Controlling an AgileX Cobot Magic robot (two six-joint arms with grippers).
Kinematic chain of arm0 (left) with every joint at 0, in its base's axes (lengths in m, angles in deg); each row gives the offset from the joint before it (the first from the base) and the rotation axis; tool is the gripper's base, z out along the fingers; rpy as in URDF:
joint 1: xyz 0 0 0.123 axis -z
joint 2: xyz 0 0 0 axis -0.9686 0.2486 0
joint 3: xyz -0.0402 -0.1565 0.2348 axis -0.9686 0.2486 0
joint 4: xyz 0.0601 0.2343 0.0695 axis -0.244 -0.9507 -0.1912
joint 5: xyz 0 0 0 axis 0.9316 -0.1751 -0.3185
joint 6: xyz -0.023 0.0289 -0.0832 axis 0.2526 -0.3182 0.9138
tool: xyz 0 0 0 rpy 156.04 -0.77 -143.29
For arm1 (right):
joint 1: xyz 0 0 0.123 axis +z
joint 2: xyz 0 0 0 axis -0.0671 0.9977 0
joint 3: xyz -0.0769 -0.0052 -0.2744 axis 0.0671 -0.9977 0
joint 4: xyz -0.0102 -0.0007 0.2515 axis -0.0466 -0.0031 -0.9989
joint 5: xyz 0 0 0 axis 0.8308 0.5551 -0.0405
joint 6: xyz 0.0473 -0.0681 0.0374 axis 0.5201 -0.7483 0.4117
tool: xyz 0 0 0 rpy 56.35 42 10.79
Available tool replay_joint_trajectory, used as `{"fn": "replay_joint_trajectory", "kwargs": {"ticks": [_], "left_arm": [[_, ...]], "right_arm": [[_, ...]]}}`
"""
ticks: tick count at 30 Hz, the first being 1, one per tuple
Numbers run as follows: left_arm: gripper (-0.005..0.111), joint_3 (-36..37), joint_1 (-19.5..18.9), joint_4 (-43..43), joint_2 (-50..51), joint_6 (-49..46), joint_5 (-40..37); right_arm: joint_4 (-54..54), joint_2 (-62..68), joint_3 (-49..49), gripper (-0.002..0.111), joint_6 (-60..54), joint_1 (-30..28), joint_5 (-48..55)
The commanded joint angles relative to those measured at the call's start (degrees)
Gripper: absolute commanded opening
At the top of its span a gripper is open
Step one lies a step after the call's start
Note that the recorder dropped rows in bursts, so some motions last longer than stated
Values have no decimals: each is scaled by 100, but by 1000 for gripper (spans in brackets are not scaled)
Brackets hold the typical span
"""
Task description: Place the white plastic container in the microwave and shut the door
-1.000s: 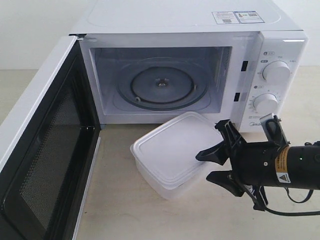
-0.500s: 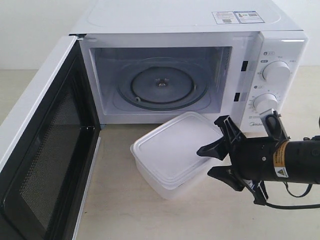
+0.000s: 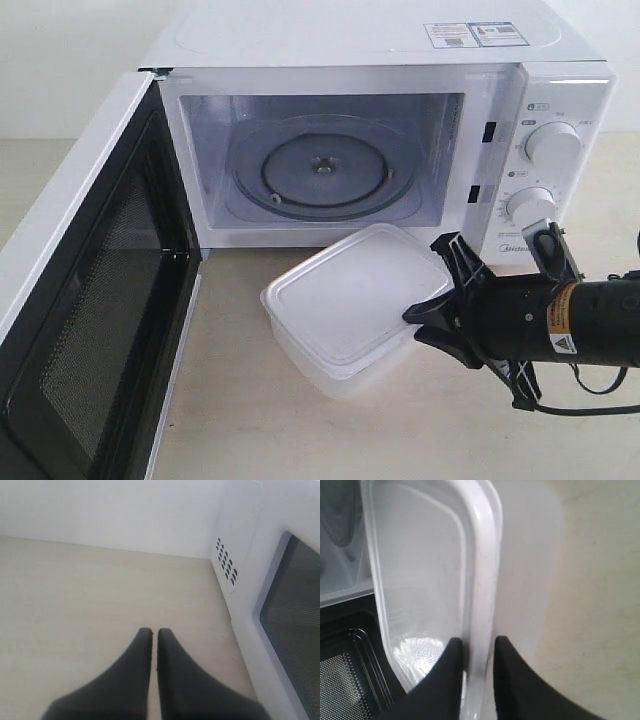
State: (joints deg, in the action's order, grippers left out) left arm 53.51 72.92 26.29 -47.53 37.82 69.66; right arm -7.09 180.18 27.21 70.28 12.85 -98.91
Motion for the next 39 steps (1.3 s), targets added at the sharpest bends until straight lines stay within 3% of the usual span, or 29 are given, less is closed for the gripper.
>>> {"fn": "replay_joint_trajectory", "kwargs": {"ticks": [1,26,39], "left_arm": [[4,20,-13,-34,-16,-22,8],[4,20,-13,-34,-16,-22,8],[4,20,-13,-34,-16,-22,8]], "right_arm": [[-3,-5,3,0,-26,-18,93],[99,-28,3,0,-814,-18,-1283],[-1382,-28,339,0,-1220,-8,-1611]]}}
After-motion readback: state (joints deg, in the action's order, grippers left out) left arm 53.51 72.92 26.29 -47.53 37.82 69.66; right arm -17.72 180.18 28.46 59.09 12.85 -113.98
